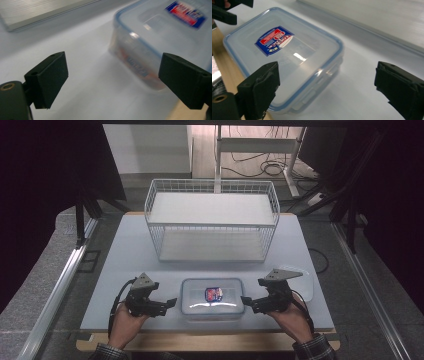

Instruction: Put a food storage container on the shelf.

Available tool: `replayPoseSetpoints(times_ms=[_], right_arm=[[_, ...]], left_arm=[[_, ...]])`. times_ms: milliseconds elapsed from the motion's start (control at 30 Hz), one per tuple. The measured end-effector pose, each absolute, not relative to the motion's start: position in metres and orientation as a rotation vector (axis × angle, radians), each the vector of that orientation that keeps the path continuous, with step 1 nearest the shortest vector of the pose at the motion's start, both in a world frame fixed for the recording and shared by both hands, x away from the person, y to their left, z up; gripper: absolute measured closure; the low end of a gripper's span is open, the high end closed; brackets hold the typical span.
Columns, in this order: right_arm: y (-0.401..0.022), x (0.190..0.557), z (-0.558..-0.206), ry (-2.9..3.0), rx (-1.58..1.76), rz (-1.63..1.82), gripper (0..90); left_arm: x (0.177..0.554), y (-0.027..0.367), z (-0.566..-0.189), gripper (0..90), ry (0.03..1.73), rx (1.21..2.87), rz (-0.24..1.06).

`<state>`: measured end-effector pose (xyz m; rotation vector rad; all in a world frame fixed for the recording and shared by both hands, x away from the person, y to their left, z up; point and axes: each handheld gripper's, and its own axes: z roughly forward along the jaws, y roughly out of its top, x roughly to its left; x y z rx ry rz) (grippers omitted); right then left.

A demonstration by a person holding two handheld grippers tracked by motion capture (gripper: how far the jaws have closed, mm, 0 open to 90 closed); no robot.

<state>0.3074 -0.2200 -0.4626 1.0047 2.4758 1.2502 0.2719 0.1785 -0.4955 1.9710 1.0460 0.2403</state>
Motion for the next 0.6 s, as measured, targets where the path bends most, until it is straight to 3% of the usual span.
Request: replayPoseSetpoints(times_ms=[133,600], right_arm=[[-0.213,0.308,-0.466,2.525,1.025,1.244,2.2],[-0.2,0.327,-0.489,2.682,1.196,1.266,3.7]], left_arm=[[0.279,0.169,-0.489,2.2,1.008,1.974,0.151],[0.3,0.149,-0.513,2.5,1.013,1.982,-0.13]])
